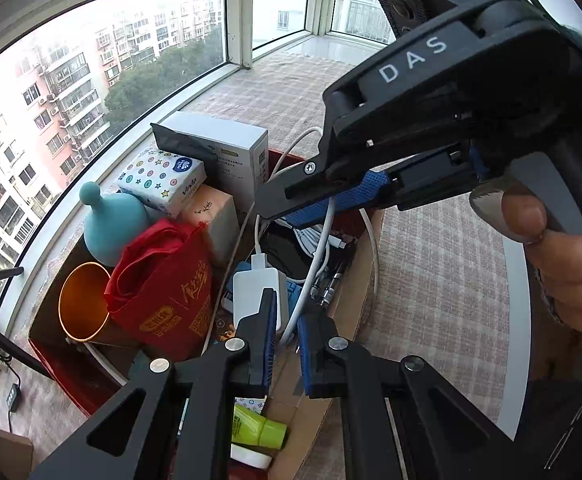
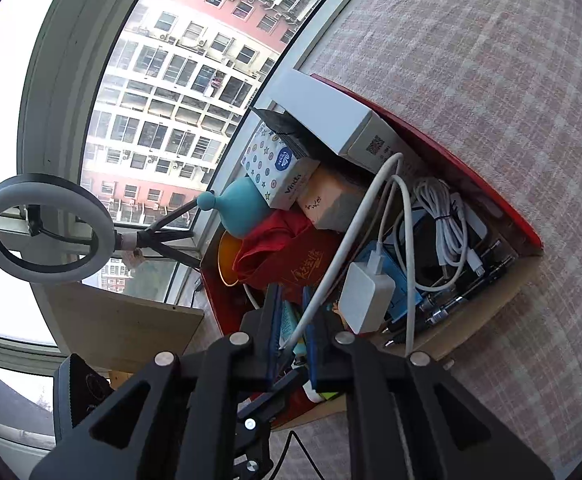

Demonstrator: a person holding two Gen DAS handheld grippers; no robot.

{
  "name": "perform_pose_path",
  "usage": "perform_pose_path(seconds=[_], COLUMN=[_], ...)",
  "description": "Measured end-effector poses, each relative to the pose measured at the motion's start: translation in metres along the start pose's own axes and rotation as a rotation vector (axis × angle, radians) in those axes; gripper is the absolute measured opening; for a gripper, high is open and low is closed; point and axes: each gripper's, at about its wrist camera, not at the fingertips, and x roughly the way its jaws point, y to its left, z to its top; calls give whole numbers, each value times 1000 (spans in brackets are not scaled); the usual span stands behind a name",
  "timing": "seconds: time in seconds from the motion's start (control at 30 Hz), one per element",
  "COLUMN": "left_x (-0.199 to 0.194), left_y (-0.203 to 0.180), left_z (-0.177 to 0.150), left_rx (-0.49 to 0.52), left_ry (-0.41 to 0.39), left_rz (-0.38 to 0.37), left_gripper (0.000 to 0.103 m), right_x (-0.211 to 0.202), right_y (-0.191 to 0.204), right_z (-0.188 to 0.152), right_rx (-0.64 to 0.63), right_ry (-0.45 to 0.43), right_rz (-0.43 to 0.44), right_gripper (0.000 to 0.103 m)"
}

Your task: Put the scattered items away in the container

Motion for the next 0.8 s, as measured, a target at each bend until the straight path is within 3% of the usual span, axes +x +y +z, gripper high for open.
perform_pose_path(seconds=[0.03,0.13,0.27,0.43,0.57,0.63,0.7,0.8], left_x=[1,2,4,10,14,13,13,13], left_y=[1,6,7,3,0,-2,-4,-6], left_z=[0,1,0,-3,-2,-1,0,0], left_rx=[-3,-17,-13,-3,10,14,21,34], left_ry=[5,10,19,36,48,48,49,54], left_rz=[4,7,1,-5,-5,-6,-7,-8], left_gripper=[9,9,9,9,9,9,9,9], right_x=[-1,-18,-38,-24,-13,-7,-2,4], right_y=[1,1,-17,-37,-18,-14,-15,-19], right_z=[-2,-16,-41,-56,-65,-65,-62,-56], right_rx=[-10,-68,-139,-134,-239,-262,-251,-228], right_ry=[8,-7,-53,5,12,12,20,33], right_rz=[-5,-2,-88,-97,-157,-218,-224,-224], right_gripper=[40,41,40,40,40,36,31,8])
